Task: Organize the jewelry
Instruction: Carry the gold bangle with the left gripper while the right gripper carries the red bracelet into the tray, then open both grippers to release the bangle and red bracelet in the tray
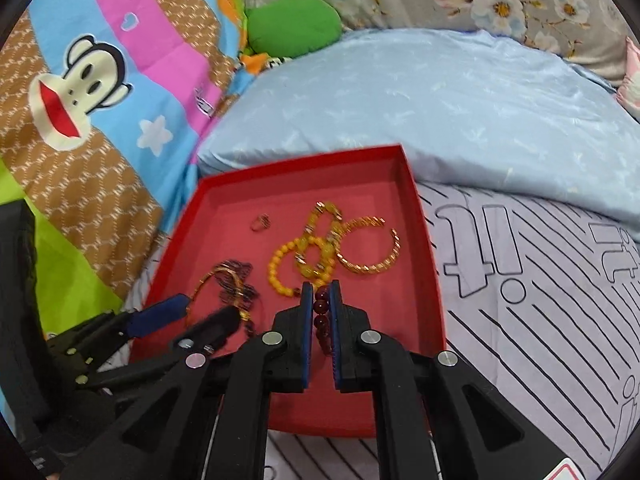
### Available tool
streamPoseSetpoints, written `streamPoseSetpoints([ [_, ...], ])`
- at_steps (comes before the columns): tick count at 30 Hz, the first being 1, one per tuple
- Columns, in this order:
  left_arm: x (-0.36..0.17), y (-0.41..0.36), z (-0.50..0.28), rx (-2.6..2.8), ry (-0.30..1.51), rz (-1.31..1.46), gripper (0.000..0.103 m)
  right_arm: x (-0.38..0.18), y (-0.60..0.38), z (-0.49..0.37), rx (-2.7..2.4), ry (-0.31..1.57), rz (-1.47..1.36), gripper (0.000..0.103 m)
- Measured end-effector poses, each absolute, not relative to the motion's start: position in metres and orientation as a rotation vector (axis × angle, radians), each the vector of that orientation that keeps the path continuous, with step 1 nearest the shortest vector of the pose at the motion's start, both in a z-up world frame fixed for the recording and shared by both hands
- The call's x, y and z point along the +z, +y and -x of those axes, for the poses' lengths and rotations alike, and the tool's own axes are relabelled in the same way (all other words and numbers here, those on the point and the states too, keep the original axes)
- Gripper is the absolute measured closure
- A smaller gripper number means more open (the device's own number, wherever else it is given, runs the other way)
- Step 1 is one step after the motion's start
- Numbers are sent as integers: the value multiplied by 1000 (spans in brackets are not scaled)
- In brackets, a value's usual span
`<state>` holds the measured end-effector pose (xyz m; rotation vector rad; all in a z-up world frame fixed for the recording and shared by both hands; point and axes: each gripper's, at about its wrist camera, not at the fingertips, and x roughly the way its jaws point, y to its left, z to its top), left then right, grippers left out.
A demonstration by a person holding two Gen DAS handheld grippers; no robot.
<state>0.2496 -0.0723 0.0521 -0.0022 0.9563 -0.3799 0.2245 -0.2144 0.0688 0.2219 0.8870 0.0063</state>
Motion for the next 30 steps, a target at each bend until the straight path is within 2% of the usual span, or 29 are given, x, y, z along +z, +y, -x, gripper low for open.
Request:
streamPoseSetpoints([
  [8,32,-75,-258,-357,985,-12,51,47,-226,-223,-45,916,-203,94],
  [14,28,-75,-259,-344,988,-4,51,50,-225,-215,-70,890,-187,76],
  [17,30,-74,-258,-326,995,5,43,55,-223,-208,-67,875,-190,72],
  [20,35,-72,-254,-328,984,18,43,62,-220,-201,-63,859,-186,68],
  [30,55,-66,-232,-329,955,15,43,83,-208,-174,-46,824,-178,67],
])
